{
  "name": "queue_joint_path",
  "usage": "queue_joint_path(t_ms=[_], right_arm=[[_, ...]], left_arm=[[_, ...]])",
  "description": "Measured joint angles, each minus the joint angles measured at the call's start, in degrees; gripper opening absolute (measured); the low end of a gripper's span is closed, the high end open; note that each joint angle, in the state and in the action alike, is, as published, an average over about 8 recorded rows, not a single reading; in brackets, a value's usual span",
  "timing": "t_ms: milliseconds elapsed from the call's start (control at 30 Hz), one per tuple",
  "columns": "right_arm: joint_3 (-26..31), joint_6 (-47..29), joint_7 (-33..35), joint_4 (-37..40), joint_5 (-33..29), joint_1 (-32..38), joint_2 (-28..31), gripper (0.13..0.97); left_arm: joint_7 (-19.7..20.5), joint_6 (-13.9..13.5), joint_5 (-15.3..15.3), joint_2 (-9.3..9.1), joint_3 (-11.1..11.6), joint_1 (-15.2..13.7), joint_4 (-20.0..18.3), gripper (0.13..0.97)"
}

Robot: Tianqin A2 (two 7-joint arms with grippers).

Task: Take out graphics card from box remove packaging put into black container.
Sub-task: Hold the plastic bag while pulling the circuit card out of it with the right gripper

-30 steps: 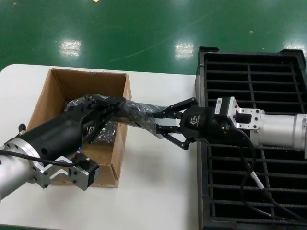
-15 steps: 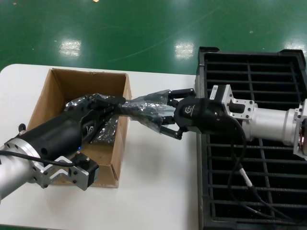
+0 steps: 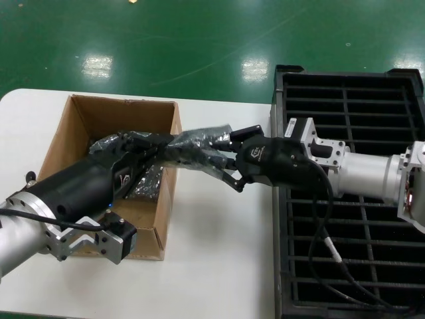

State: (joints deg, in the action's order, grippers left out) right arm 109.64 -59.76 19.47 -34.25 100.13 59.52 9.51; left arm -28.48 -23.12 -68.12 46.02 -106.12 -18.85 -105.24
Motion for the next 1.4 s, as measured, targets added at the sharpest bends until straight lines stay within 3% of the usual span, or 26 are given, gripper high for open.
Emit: queue_joint_path(t_ms=[267, 767, 1400], right_arm=[[-0.04, -0.09, -3.47, -8.59, 0.22, -3.87, 2.91, 0.190], [-1.41, 1.58, -7.82, -26.62, 1.61, -11.72, 10.78, 0.187], [-11.34, 8.98, -10.01, -51.68, 5.09, -25.71, 26.48, 0.187]], left_arm=[[0.00, 0.00, 0.00, 0.00, 0.00, 0.00, 0.00, 0.140], [0.00, 0.00, 0.00, 0.00, 0.00, 0.00, 0.00, 0.140], [0.00, 0.00, 0.00, 0.00, 0.00, 0.00, 0.00, 0.140]])
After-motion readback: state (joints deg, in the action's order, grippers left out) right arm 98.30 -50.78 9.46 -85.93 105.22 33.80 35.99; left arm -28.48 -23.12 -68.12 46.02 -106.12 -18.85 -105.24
